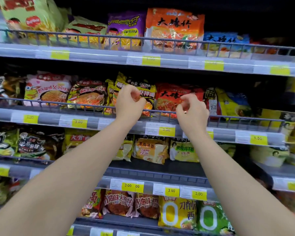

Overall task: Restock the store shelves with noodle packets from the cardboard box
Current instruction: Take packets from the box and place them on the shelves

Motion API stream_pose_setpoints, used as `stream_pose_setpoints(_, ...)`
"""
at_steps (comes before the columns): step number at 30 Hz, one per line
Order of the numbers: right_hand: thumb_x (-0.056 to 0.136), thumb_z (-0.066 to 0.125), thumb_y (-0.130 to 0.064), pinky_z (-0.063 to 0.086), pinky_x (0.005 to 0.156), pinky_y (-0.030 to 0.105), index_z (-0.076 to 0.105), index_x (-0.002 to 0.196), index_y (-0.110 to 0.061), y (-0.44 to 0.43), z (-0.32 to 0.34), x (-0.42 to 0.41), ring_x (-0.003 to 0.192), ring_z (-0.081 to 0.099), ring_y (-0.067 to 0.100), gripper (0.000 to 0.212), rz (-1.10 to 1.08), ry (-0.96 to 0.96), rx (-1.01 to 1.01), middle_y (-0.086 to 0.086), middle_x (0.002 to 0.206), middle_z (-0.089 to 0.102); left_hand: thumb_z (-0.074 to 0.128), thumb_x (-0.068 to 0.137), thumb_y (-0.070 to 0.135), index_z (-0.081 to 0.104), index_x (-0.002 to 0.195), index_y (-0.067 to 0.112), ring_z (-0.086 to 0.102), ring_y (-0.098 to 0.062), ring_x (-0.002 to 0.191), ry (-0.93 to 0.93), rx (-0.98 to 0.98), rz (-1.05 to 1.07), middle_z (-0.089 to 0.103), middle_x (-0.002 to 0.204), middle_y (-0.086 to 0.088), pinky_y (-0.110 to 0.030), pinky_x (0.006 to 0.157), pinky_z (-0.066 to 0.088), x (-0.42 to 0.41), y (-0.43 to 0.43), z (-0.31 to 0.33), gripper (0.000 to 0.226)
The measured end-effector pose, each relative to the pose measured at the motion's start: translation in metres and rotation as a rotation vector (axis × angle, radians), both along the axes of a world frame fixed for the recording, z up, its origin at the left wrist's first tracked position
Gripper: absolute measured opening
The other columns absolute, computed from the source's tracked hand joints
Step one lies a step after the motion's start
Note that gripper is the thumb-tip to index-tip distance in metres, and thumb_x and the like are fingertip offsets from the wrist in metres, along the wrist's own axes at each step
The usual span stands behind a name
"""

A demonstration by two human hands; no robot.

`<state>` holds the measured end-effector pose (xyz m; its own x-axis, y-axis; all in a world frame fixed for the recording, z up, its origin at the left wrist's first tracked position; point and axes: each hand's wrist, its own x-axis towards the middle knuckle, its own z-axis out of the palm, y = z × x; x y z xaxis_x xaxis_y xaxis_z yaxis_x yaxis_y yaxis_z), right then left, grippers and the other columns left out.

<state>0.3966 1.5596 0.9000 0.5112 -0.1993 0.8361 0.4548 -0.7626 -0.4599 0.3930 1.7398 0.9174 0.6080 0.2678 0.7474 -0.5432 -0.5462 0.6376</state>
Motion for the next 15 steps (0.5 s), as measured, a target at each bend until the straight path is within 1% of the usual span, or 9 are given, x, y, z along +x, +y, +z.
stream_pose_setpoints(2,0.087,0.054,-0.024,0.039,0.078,0.035,0.059,0.101,-0.022,0.011,-0.014,-0.009,0.086,0.052,0.017,0.015,0.108,-0.072,-0.006,-0.009,0.082,0.058,0.060,0.080,0.010,0.047,0.084,0.023,0.049,-0.015,0.079,-0.017,-0.157,-0.035,0.048,0.087,0.005,-0.024,0.071,0.042,-0.013,-0.005,-0.010,0.019)
stream_pose_setpoints(3,0.087,0.055,-0.024,0.042,0.075,0.035,0.058,0.097,-0.021,0.017,-0.022,-0.013,0.082,0.052,0.016,0.011,0.177,-0.092,0.007,-0.007,0.081,0.056,0.059,0.083,0.010,0.046,0.089,0.022,0.048,-0.012,0.077,-0.014,-0.231,-0.043,0.046,0.086,0.006,-0.019,0.070,0.042,-0.020,-0.006,-0.019,0.018)
stream_pose_setpoints(5,0.088,0.057,-0.025,0.044,0.068,0.033,0.055,0.090,-0.021,0.032,-0.041,-0.021,0.076,0.049,0.014,0.004,0.292,-0.087,0.046,-0.005,0.079,0.052,0.057,0.087,0.010,0.045,0.097,0.019,0.042,-0.006,0.067,0.023,-0.362,-0.047,0.041,0.082,0.006,-0.006,0.060,0.038,-0.033,-0.004,-0.041,0.018)
stream_pose_setpoints(7,0.088,0.057,-0.026,0.040,0.061,0.032,0.052,0.086,-0.023,0.046,-0.065,-0.028,0.071,0.046,0.016,0.006,0.366,-0.014,0.081,-0.003,0.075,0.047,0.056,0.088,0.008,0.045,0.097,0.016,0.039,-0.005,0.062,0.079,-0.446,0.001,0.038,0.078,0.006,-0.003,0.051,0.035,-0.043,0.005,-0.072,0.016)
stream_pose_setpoints(10,0.088,0.058,-0.028,0.038,0.061,0.033,0.051,0.080,-0.020,0.073,-0.111,-0.039,0.068,0.047,0.018,0.013,0.472,0.131,0.122,0.001,0.072,0.049,0.057,0.087,0.005,0.046,0.095,0.012,0.039,-0.007,0.063,0.213,-0.477,0.108,0.038,0.074,0.005,-0.004,0.052,0.035,-0.061,0.027,-0.129,0.015)
stream_pose_setpoints(12,0.086,0.059,-0.028,0.037,0.062,0.033,0.051,0.076,-0.020,0.092,-0.147,-0.049,0.067,0.047,0.018,0.015,0.511,0.221,0.143,0.003,0.071,0.050,0.058,0.088,0.009,0.048,0.094,0.014,0.042,-0.010,0.065,0.372,-0.476,0.143,0.041,0.074,0.004,-0.007,0.054,0.036,-0.079,0.043,-0.169,0.013)
stream_pose_setpoints(13,0.086,0.059,-0.028,0.037,0.062,0.033,0.049,0.074,-0.023,0.103,-0.165,-0.057,0.066,0.046,0.017,0.016,0.527,0.281,0.159,0.001,0.069,0.049,0.058,0.088,0.011,0.048,0.092,0.016,0.046,-0.013,0.067,0.446,-0.486,0.162,0.043,0.075,0.004,-0.009,0.056,0.037,-0.091,0.053,-0.190,0.012)
stream_pose_setpoints(15,0.087,0.058,-0.030,0.039,0.061,0.033,0.046,0.071,-0.029,0.123,-0.204,-0.077,0.065,0.046,0.016,0.020,0.563,0.411,0.188,-0.003,0.068,0.046,0.059,0.089,0.015,0.048,0.088,0.021,0.052,-0.018,0.071,0.572,-0.554,0.172,0.048,0.078,0.001,-0.019,0.060,0.046,-0.118,0.070,-0.227,0.012)
